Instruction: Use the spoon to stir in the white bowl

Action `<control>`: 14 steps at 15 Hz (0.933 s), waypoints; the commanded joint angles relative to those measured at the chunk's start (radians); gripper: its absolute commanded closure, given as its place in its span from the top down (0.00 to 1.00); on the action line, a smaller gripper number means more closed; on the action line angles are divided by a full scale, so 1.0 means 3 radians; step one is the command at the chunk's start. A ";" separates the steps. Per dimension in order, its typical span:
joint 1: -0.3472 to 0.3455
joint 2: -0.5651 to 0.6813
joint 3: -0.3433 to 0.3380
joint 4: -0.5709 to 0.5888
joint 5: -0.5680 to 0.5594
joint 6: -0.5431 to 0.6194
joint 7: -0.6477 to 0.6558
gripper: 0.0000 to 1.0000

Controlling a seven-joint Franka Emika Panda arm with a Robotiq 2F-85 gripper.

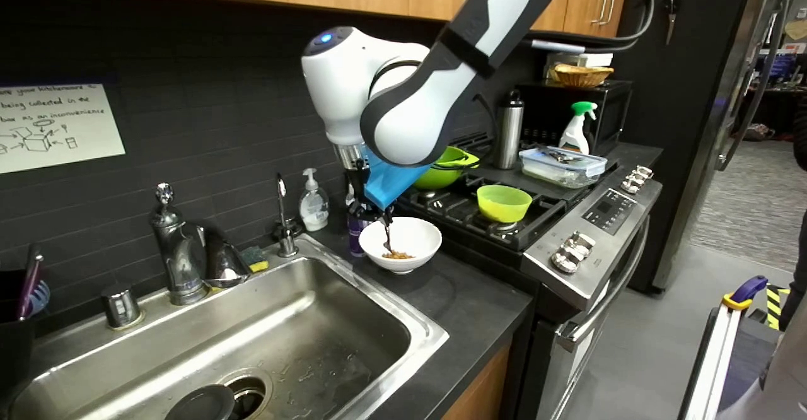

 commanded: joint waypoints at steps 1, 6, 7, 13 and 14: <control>-0.0021 -0.0043 -0.0037 -0.0088 0.0083 0.0034 -0.0055 0.01; 0.0002 -0.0065 0.0004 -0.0185 0.0141 0.0049 -0.0075 0.01; 0.0015 -0.0059 0.0019 -0.0179 0.0153 0.0053 -0.0080 0.01; 0.0084 -0.0007 0.0073 -0.0054 0.0195 0.0047 -0.0086 0.01; 0.0086 -0.0005 0.0073 -0.0041 0.0194 0.0045 -0.0089 0.01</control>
